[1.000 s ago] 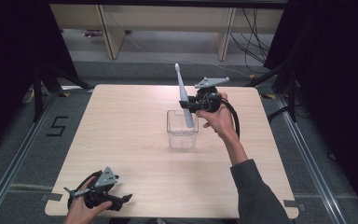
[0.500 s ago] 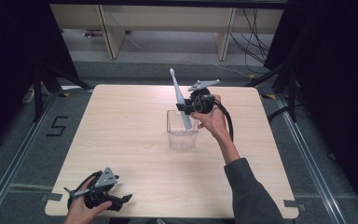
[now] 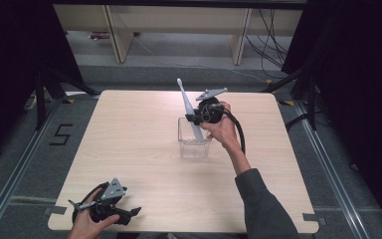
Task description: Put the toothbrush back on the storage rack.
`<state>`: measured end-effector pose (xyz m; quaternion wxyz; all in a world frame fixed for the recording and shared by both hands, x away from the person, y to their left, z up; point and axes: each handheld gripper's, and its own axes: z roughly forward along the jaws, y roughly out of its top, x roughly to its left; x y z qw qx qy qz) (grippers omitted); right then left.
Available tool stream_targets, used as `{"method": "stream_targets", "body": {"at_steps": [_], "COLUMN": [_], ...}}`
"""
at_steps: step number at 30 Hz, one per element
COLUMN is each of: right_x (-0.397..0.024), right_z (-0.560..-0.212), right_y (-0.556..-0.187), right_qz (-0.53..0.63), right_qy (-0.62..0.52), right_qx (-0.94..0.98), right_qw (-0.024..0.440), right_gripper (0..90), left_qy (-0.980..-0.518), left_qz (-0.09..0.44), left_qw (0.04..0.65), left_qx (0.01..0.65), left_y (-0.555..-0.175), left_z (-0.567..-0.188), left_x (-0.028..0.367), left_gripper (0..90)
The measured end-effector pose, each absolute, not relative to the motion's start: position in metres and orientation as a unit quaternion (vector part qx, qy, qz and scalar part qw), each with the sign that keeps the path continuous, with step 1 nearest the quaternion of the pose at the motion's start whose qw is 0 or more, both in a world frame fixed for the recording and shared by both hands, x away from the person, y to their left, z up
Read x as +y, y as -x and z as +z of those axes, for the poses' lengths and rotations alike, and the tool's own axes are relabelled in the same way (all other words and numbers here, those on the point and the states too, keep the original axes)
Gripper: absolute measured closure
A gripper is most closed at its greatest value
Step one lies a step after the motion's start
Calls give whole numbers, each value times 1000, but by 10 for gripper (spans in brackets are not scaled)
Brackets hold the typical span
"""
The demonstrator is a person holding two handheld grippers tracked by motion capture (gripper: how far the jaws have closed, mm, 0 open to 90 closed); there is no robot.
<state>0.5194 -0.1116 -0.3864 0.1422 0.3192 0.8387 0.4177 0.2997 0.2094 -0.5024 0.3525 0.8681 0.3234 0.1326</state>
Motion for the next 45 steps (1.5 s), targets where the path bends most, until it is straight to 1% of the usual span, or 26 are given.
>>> {"method": "stream_targets", "body": {"at_steps": [1, 2, 3, 6, 7, 8, 10, 11, 13, 15, 19, 22, 24, 25, 26, 28, 31, 32, 33, 34, 37, 39, 41, 43, 44, 45], "right_x": [-111, -110, -109, -110, -110, -111, -109, -109, -108, -107, -102, -102, -102, -102, -101, -101, -100, -100, -100, -99, -97, -96, -96, -95, -93, -93], "right_z": [-388, -391, -392, -397, -397, -398, -400, -402, -402, -404, -407, -409, -412, -411, -414, -414, -418, -418, -419, -421, -422, -425, -424, -427, -425, -427], "right_y": [-520, -521, -520, -523, -522, -524, -522, -523, -523, -523, -521, -523, -523, -522, -523, -522, -522, -521, -521, -523, -521, -522, -521, -523, -519, -521], "right_qz": [416, 418, 415, 413, 405, 405, 401, 401, 394, 389, 377, 379, 374, 365, 368, 358, 358, 354, 350, 353, 338, 336, 328, 331, 319, 318], "right_qy": [-321, -315, -329, -325, -329, -318, -331, -323, -323, -323, -337, -312, -308, -313, -310, -311, -303, -306, -305, -295, -310, -305, -311, -292, -325, -310], "right_qx": [839, 838, 838, 838, 841, 844, 843, 844, 849, 850, 851, 859, 863, 866, 865, 870, 872, 874, 876, 876, 880, 881, 883, 886, 883, 887], "right_qw": [141, 151, 135, 144, 140, 149, 139, 147, 141, 148, 141, 147, 145, 135, 146, 133, 139, 131, 132, 143, 126, 134, 124, 138, 117, 128], "right_gripper": [669, 669, 669, 669, 669, 669, 669, 669, 669, 669, 669, 669, 669, 669, 669, 669, 668, 669, 669, 669, 669, 668, 668, 668, 668, 668], "left_qy": [-867, -867, -868, -866, -866, -866, -867, -866, -865, -864, -869, -865, -864, -865, -865, -865, -865, -864, -864, -864, -865, -864, -864, -864, -865, -865], "left_qz": [132, 133, 134, 134, 134, 133, 134, 133, 133, 133, 139, 133, 133, 134, 134, 133, 134, 134, 135, 133, 134, 134, 134, 134, 135, 135], "left_qw": [353, 353, 353, 356, 356, 355, 354, 356, 356, 357, 354, 356, 357, 356, 356, 355, 355, 356, 356, 356, 354, 358, 356, 355, 357, 356], "left_qx": [325, 324, 323, 326, 326, 326, 325, 325, 327, 328, 316, 329, 330, 328, 327, 328, 328, 329, 329, 330, 329, 329, 329, 330, 327, 328], "left_y": [-299, -299, -300, -299, -299, -299, -299, -299, -299, -299, -301, -298, -298, -299, -299, -298, -298, -298, -298, -298, -298, -298, -298, -298, -298, -298], "left_z": [-503, -503, -502, -502, -502, -502, -503, -503, -503, -503, -503, -503, -503, -503, -503, -503, -503, -503, -503, -503, -503, -503, -503, -502, -502, -502], "left_x": [210, 210, 211, 210, 210, 210, 210, 210, 210, 210, 211, 211, 211, 211, 211, 211, 211, 211, 211, 210, 211, 211, 211, 211, 211, 211], "left_gripper": [151, 151, 151, 151, 151, 151, 151, 151, 151, 151, 151, 151, 151, 151, 151, 151, 151, 151, 151, 151, 151, 151, 151, 151, 151, 151]}}
